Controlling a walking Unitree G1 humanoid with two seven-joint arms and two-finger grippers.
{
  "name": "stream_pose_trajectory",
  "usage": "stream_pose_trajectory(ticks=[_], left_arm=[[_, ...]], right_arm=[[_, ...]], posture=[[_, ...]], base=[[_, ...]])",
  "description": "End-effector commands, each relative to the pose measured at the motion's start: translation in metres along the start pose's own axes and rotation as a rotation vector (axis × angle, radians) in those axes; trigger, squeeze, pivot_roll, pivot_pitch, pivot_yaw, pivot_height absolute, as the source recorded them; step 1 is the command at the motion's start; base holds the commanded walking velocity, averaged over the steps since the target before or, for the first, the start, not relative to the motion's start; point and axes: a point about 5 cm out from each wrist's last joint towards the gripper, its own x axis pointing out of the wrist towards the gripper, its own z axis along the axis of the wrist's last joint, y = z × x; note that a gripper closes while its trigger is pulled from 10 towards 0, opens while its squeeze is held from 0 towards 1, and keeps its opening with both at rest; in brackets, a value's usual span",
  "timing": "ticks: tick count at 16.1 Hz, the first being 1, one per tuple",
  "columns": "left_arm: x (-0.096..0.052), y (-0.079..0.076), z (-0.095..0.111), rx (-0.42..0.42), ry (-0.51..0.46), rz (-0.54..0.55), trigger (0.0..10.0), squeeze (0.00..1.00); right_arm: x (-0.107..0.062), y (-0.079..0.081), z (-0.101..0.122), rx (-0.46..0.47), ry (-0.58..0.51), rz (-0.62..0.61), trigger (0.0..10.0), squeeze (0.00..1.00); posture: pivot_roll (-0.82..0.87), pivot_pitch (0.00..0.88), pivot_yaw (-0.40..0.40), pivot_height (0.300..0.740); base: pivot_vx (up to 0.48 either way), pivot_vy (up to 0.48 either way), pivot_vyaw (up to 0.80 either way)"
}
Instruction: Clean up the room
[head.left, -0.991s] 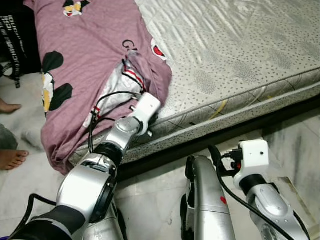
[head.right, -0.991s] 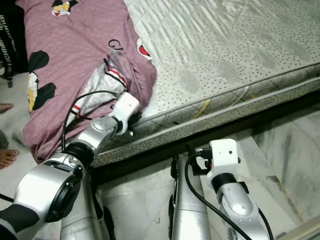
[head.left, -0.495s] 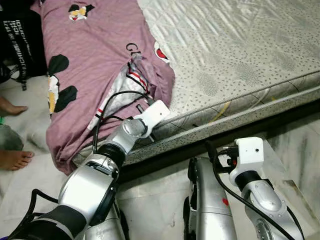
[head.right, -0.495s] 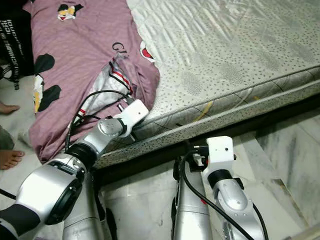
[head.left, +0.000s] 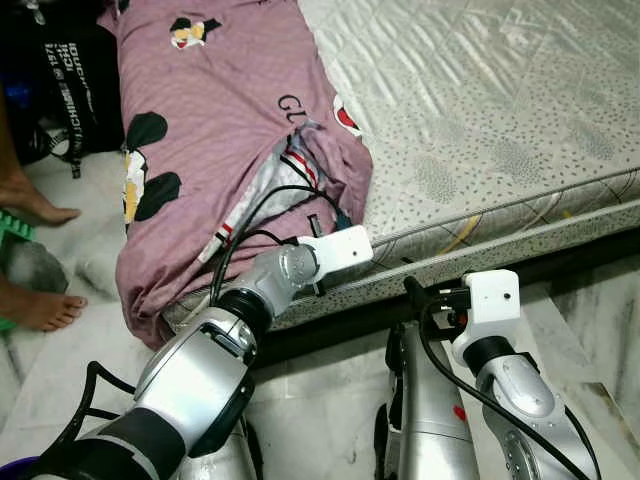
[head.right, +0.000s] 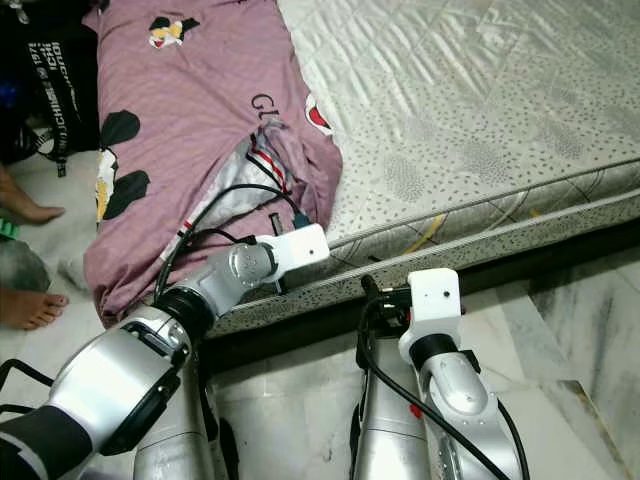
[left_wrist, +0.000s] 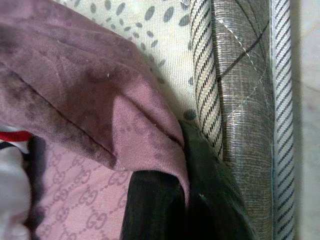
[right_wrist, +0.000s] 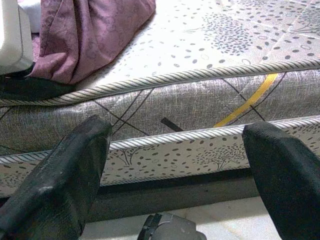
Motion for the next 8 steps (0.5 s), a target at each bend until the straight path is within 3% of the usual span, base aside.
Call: stream_pose_trajectory(ticks=[1,2,5,6,8], left_arm=[[0.007,-0.043,0.008,-0.033,-0.042,-0.126,10.0,0.69],[0.007,-0.042,0.006,-0.084,-0.052,-0.110,10.0,1.00],[0.006,-0.041,0.001,-0.185,-0.060,-0.054,10.0,1.00],[0.005,-0.037,0.000,-0.179,-0.063,-0.023,10.0,1.00],[0.003,-0.023,0.004,-0.034,-0.110,0.094,10.0,1.00]], right_arm=[[-0.001,0.000,-0.005,0.007,0.015,-0.014,10.0,0.00],[0.000,0.000,-0.006,0.008,0.015,-0.015,10.0,0.00],[0.003,0.001,-0.006,0.011,0.012,-0.011,10.0,0.00],[0.003,0.001,-0.006,0.012,0.011,-0.010,10.0,0.00],[0.006,0.002,-0.006,0.012,0.007,-0.009,10.0,0.00]], posture=[[-0.16,0.130,0.040,0.493],[-0.16,0.129,0.040,0.493],[-0.15,0.126,0.040,0.493],[-0.14,0.124,0.040,0.493],[-0.14,0.122,0.038,0.493]], base=[[0.000,0.000,0.00],[0.000,0.000,0.00],[0.000,0.000,0.00],[0.000,0.000,0.00],[0.000,0.000,0.00]])
